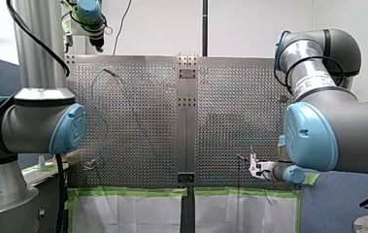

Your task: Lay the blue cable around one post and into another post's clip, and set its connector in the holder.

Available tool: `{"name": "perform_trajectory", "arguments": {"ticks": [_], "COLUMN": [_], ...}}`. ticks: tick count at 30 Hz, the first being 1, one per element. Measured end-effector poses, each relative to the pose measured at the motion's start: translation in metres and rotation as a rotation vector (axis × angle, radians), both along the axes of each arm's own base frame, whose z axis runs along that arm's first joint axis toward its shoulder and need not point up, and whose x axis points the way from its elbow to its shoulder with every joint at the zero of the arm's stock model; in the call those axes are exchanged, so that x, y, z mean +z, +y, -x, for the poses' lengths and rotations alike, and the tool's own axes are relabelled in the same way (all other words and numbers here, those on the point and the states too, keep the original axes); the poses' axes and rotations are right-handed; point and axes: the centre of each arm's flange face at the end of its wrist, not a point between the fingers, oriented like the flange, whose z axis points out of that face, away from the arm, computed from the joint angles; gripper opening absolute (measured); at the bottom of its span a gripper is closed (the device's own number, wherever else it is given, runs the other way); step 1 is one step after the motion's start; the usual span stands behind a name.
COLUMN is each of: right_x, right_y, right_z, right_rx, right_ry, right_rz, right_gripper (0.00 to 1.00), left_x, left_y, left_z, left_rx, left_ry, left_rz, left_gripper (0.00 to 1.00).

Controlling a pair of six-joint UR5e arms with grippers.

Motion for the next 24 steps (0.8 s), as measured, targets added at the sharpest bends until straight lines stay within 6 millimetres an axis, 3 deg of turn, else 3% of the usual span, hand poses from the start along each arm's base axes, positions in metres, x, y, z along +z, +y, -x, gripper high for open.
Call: {"name": "perform_trajectory", "arguments": {"ticks": [8, 24], "right_x": [0.0, 0.0], "right_y": [0.0, 0.0], "right_z": [-0.001, -0.002], "right_rx": [0.001, 0.004], "right_ry": [0.0, 0.001], "right_rz": [0.0, 0.002], "right_gripper": [0.0, 0.0], "left_x": [-0.012, -0.012], "left_y": [-0.003, -0.003], "left_z": [0.0, 0.001], "left_rx": [-0.008, -0.018], "left_ry": [0.032, 0.071], "left_rz": [-0.061, -0.205], "left_gripper": [1.0, 1.0]}}
